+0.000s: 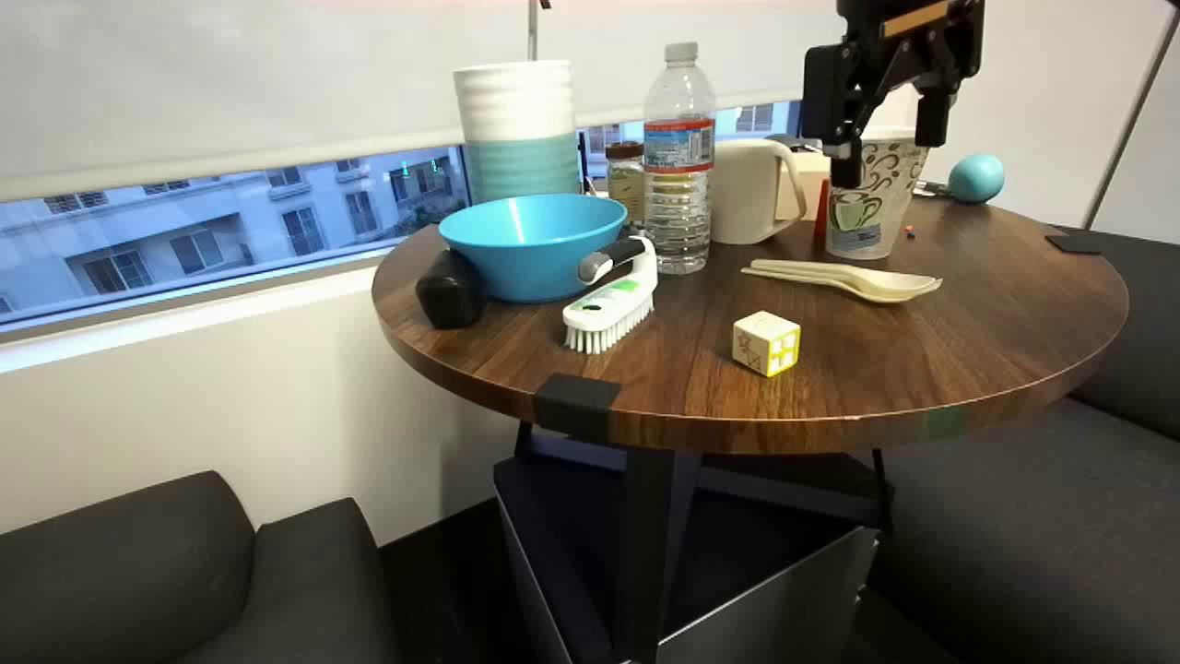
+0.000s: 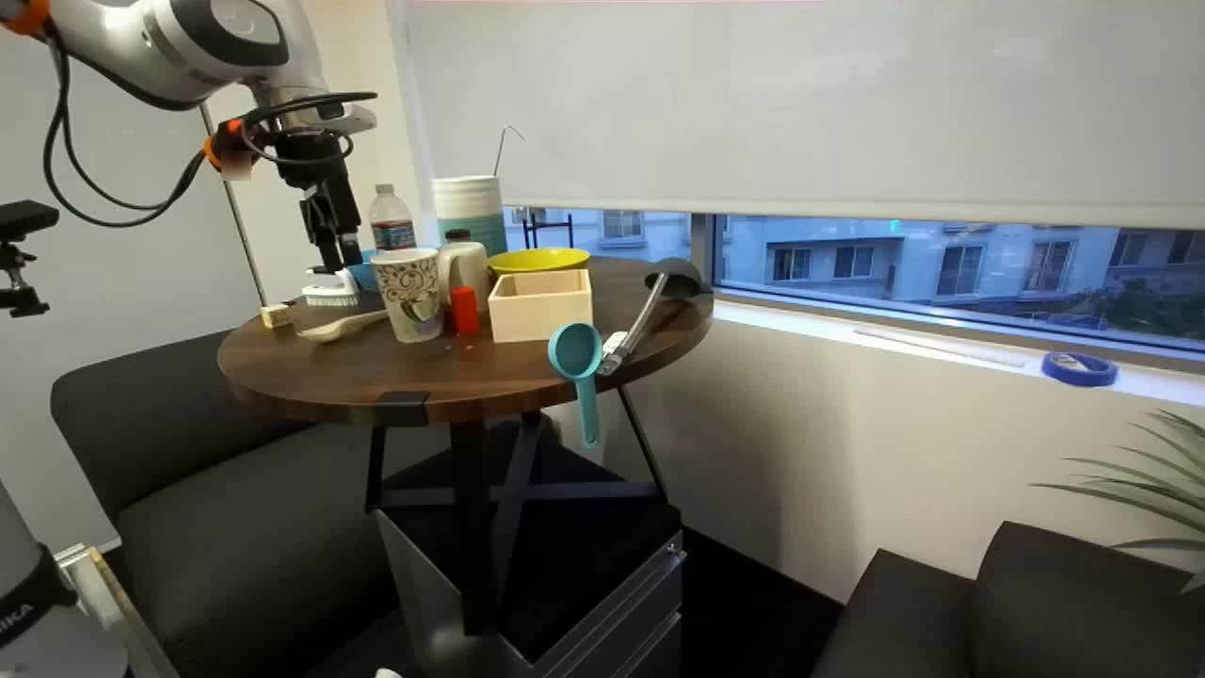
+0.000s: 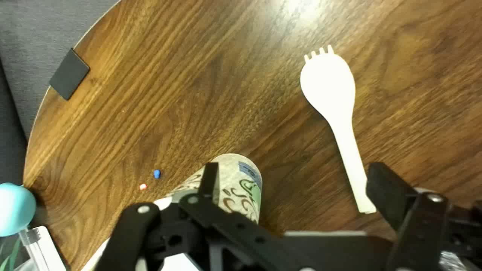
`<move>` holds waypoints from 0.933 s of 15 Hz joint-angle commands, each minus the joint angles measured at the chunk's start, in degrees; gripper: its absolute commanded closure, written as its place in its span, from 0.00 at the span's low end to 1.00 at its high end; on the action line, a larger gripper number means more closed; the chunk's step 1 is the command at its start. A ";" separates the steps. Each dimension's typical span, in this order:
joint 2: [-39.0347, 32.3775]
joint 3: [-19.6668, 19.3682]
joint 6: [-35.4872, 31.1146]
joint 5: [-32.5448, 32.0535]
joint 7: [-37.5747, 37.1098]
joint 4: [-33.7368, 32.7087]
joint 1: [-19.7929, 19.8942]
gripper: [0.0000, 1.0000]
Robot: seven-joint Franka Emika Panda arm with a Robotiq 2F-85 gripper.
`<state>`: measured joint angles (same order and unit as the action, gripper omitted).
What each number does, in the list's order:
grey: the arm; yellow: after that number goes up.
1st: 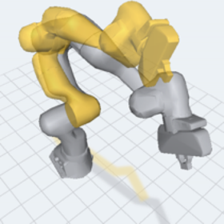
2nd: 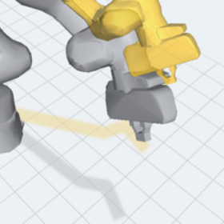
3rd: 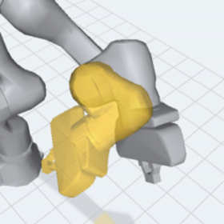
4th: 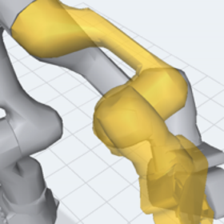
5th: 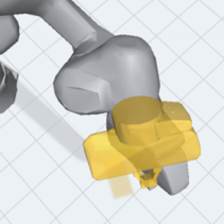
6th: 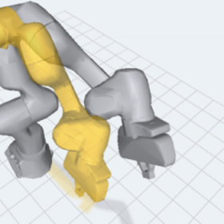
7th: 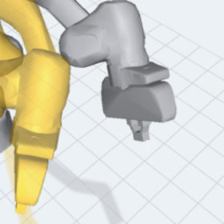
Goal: Put the cutlery in the cup
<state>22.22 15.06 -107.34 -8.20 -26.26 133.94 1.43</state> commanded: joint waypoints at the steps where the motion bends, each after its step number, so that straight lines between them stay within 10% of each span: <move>1: -0.18 -1.33 0.19 -0.51 -0.44 -0.11 -1.50 0.00; 9: 2.19 -3.94 -1.72 8.46 4.73 2.85 -5.82 0.00; 14: 2.28 -4.13 -14.99 6.33 9.10 8.88 -6.57 0.00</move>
<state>23.26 11.77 -115.18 -1.73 -20.00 138.59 -4.34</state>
